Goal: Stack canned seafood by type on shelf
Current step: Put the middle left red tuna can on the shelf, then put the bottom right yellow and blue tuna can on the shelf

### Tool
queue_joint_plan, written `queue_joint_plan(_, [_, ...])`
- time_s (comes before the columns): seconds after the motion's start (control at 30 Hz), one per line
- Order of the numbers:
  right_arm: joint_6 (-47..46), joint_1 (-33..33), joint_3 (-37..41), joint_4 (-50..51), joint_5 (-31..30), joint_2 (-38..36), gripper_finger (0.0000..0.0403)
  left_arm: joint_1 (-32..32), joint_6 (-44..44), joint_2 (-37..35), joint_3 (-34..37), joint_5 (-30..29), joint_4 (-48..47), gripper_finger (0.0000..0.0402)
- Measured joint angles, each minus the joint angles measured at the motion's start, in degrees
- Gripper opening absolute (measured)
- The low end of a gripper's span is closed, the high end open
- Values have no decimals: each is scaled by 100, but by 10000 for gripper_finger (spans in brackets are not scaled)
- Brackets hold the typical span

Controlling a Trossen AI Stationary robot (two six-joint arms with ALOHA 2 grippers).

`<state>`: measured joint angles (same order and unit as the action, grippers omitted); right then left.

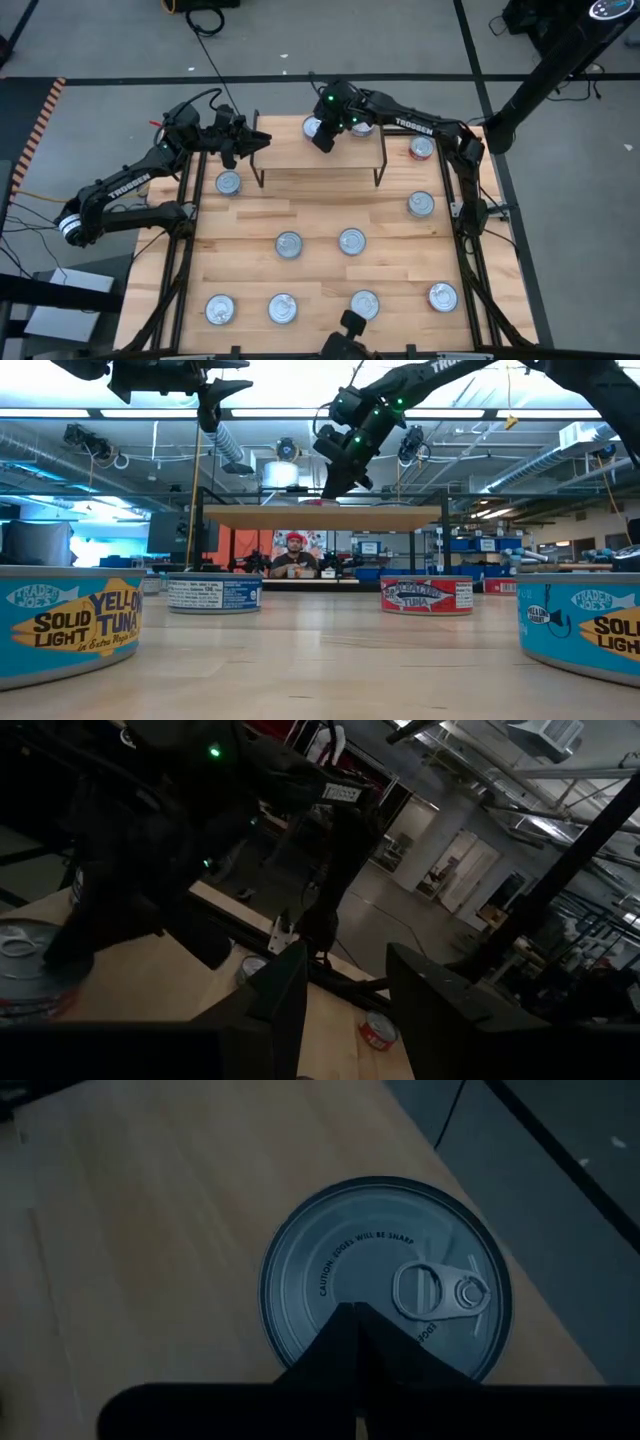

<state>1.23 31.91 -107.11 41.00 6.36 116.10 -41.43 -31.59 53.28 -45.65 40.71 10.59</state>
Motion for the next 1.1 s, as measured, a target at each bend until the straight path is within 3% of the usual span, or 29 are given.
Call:
queue_joint_plan(0.33, [-17, 158, -11, -461, 520, 189, 7, 1, 5, -4, -7, -13, -226, 142])
queue_joint_plan(0.67, [-48, 161, -3, -526, 557, 168, 8, 0, 7, -2, -7, -51, -339, 142])
queue_joint_plan(0.9, [-92, 86, 14, -437, 544, -426, 8, 0, 7, -2, -7, -48, -330, 142])
queue_joint_plan(1.1, [-160, -348, 9, -82, 546, -1005, 5, 0, 267, -1, -7, -46, -330, 142])
